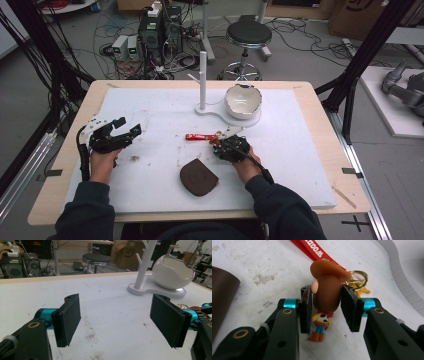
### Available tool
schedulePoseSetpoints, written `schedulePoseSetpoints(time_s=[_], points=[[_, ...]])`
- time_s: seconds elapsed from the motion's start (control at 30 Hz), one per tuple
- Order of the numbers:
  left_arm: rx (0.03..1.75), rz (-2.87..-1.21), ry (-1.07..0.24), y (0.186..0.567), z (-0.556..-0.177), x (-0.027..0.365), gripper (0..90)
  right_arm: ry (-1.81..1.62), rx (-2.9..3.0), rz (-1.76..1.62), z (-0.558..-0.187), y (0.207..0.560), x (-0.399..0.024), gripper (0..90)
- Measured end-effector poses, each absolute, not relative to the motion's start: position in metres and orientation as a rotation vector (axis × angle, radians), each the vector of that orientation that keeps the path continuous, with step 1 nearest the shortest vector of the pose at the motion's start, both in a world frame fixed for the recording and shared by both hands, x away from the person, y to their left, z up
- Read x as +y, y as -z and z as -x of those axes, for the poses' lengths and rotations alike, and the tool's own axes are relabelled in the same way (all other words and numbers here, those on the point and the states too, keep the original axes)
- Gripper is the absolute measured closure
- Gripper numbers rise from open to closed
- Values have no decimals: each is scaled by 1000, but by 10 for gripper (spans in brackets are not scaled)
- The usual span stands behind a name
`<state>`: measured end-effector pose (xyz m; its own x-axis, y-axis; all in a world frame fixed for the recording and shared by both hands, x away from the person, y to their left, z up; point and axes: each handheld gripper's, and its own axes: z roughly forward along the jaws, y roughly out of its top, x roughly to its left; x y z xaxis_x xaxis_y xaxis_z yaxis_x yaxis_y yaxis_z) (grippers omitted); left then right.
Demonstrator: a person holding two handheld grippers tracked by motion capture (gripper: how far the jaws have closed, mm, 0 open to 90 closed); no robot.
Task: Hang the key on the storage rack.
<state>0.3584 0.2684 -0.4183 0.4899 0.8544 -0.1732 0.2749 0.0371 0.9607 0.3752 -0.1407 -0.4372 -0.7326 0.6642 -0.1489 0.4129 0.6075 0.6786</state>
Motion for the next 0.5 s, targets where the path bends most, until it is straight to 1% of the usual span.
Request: schedulePoseSetpoints(time_s=[0.07, 0.1, 0.17, 0.23, 0.3, 0.33, 0.5], points=[[1026, -1516, -594, 418, -358, 269, 245, -904, 2468, -863, -377, 438, -143, 614], [1026, -1516, -594, 418, -358, 269, 245, -893, 2477, -865, -378, 439, -143, 587], [1028, -1516, -596, 419, -359, 268, 245, -884, 2480, -866, -378, 441, -143, 583], [1031, -1517, -595, 419, -358, 269, 246, -885, 2488, -850, -378, 440, -143, 628], [1032, -1515, -595, 419, -359, 269, 246, -872, 2490, -843, -377, 439, -142, 635], [1034, -1517, -596, 419, -359, 269, 246, -892, 2489, -830, -378, 434, -144, 673], [1038, -1519, -595, 419, -359, 269, 248, -1011, 2423, -802, -382, 413, -155, 684]])
